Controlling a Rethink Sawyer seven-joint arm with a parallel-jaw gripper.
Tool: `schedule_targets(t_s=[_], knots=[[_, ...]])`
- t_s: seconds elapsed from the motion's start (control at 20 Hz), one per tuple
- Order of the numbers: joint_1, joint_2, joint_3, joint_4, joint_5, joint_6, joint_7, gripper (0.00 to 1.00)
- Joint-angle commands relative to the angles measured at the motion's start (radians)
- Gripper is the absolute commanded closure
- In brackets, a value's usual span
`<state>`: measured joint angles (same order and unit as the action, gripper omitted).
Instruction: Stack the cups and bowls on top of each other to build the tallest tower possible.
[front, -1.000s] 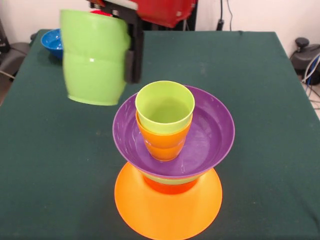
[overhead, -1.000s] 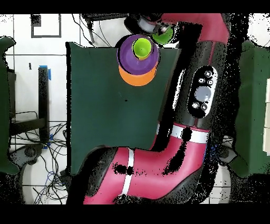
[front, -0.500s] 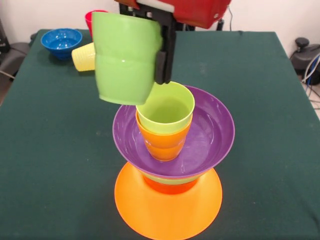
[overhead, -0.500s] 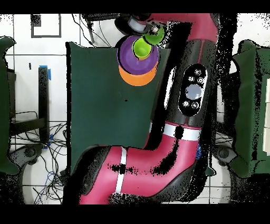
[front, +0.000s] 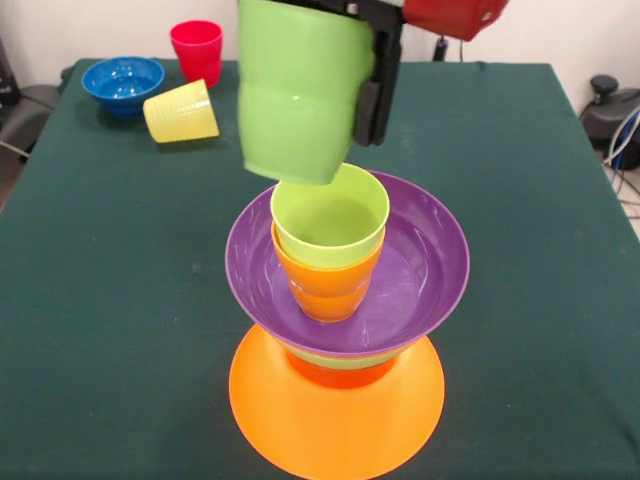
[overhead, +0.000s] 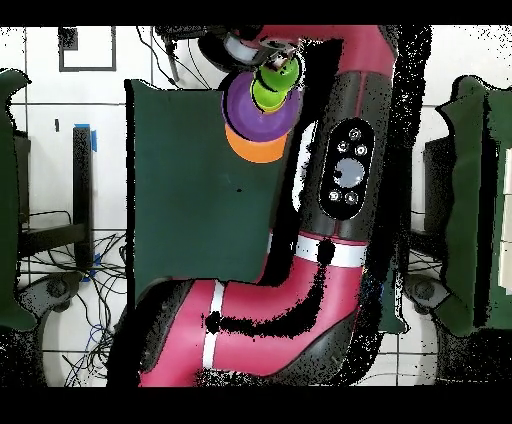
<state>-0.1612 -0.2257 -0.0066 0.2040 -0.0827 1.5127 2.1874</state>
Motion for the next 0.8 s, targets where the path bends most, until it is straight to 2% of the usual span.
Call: schedule_targets(t_s=[0.05, 0.2, 0.35, 0.6, 0.8], knots=[[0.042, -0.031, 0.003, 0.125, 0.018, 0.112, 0.242, 1.0], [0.05, -0.024, -0.003, 0.147, 0.039, 0.106, 0.255, 1.0], [0.055, -0.007, -0.007, 0.139, 0.066, 0.149, 0.27, 1.0], [0.058, 0.052, -0.002, 0.082, 0.125, 0.235, 0.296, 1.0], [0.063, 0.09, -0.018, 0.042, 0.138, 0.222, 0.283, 1.0]])
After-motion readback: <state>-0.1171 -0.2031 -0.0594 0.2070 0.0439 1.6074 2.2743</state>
